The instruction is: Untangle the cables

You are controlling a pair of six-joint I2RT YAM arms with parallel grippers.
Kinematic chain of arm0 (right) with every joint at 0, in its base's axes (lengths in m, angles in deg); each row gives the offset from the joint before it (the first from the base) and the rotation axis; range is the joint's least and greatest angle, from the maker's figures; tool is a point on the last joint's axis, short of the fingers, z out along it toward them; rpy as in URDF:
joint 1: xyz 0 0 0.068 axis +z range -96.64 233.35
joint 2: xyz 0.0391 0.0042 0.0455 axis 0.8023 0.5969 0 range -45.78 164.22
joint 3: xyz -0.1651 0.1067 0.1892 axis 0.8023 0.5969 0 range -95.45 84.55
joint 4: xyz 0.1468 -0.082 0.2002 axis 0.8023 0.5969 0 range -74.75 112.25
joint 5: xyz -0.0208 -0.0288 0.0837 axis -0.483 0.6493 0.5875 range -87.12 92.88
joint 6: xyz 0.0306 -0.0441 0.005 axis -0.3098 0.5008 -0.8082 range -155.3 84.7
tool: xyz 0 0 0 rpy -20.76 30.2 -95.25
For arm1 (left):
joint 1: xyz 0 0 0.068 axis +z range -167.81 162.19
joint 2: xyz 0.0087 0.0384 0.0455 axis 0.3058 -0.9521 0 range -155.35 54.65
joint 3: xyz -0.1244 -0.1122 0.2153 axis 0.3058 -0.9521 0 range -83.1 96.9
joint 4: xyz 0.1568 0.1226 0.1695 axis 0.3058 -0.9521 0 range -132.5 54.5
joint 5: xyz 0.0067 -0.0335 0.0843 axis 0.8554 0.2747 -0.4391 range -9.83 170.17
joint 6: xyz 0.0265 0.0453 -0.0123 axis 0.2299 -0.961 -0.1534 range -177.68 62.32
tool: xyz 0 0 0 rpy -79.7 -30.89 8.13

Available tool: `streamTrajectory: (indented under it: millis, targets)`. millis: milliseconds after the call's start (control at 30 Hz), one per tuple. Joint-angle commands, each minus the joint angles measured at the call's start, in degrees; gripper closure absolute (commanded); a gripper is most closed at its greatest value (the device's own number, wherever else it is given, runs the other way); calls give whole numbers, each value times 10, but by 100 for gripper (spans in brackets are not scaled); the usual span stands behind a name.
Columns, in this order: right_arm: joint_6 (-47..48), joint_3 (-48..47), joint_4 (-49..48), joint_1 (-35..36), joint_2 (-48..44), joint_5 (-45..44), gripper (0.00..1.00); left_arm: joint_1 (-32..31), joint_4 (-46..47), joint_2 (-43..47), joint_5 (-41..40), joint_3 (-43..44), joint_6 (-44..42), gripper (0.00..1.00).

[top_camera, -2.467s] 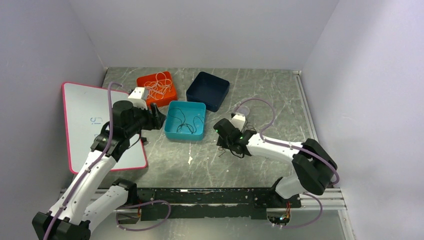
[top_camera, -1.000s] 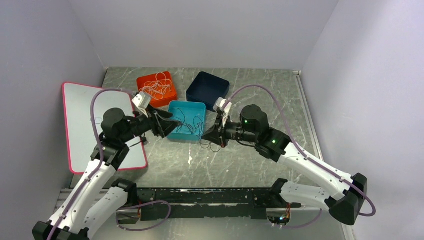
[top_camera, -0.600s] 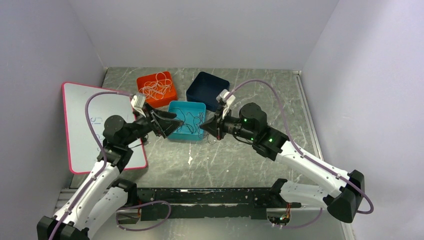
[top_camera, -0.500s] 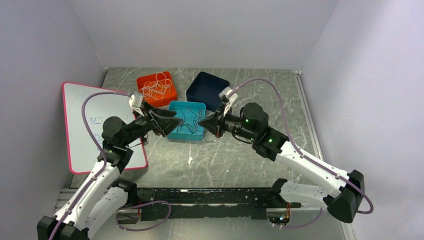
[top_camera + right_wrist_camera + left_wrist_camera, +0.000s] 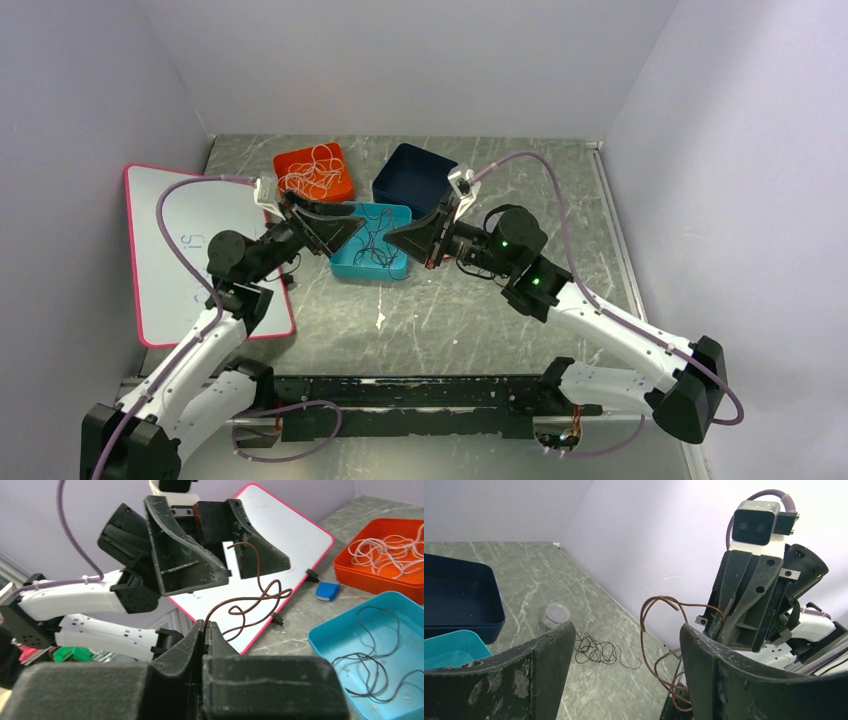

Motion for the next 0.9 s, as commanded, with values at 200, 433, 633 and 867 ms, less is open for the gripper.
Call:
streamTrajectory:
  millis: [200, 433, 633, 867]
  targets:
    - [-71, 18, -103, 3, 20, 64, 100, -15, 103, -47, -3, 22, 19, 26]
    - [-83, 20, -119, 3, 30, 78, 100, -21, 120, -68, 1, 34, 25, 54]
    - [-58, 22, -54, 3, 16, 41, 100, -22, 98, -64, -6, 49, 17, 93]
    - [-21, 24, 163, 3, -7, -138, 100, -22, -44, -33, -34, 120, -65, 93]
